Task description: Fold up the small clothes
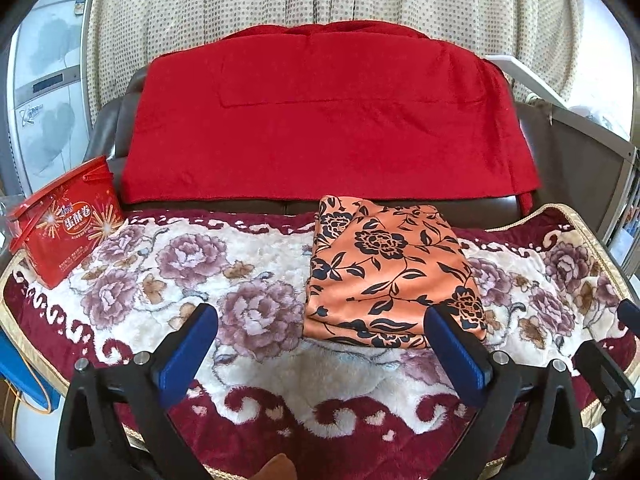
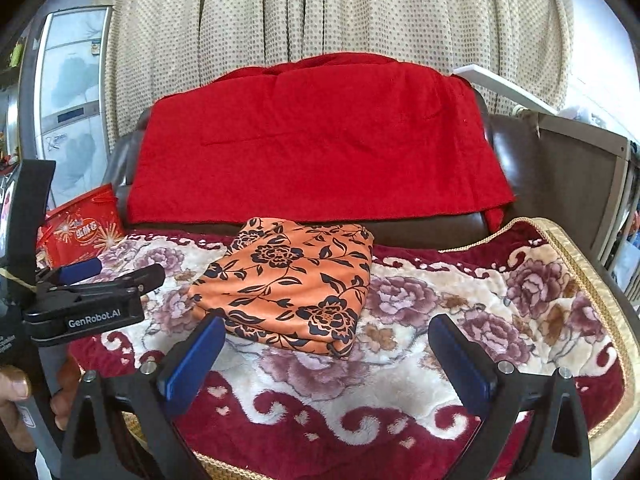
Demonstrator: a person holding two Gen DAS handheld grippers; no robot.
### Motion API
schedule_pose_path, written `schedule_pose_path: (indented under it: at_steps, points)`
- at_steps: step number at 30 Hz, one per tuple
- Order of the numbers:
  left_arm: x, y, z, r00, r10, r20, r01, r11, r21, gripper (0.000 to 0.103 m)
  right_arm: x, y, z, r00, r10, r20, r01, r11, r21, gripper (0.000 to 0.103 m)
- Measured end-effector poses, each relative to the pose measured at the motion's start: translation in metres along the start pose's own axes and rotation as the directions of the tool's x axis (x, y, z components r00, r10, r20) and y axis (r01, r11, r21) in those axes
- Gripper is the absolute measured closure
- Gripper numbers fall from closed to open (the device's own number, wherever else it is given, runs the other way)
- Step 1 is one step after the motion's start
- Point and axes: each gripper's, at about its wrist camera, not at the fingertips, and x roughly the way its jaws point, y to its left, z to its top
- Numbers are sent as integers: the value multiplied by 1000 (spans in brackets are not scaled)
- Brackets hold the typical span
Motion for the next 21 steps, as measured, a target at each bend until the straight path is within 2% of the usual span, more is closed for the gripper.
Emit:
schedule_pose_path:
  at_steps: [6,10,17,21]
  points:
    - [-4,1,2,1000,18,-1,-18,1000,-5,0,3,5,-1,1000,2,-20,-2,1000,-14,0]
    - [-2,3,3,1000,5,-3,-5,1000,-10,0,10,7,-1,999,0,-44,-1,1000,-20,0]
    - [3,3,5,1000,25,15,-25,1000,9,0,21,12,2,998,5,-60,-7,999,-36,0]
    - [7,2,7,1000,12,28,-13,1000,15,0,30,13,4,997,4,-72,-7,999,-38,0]
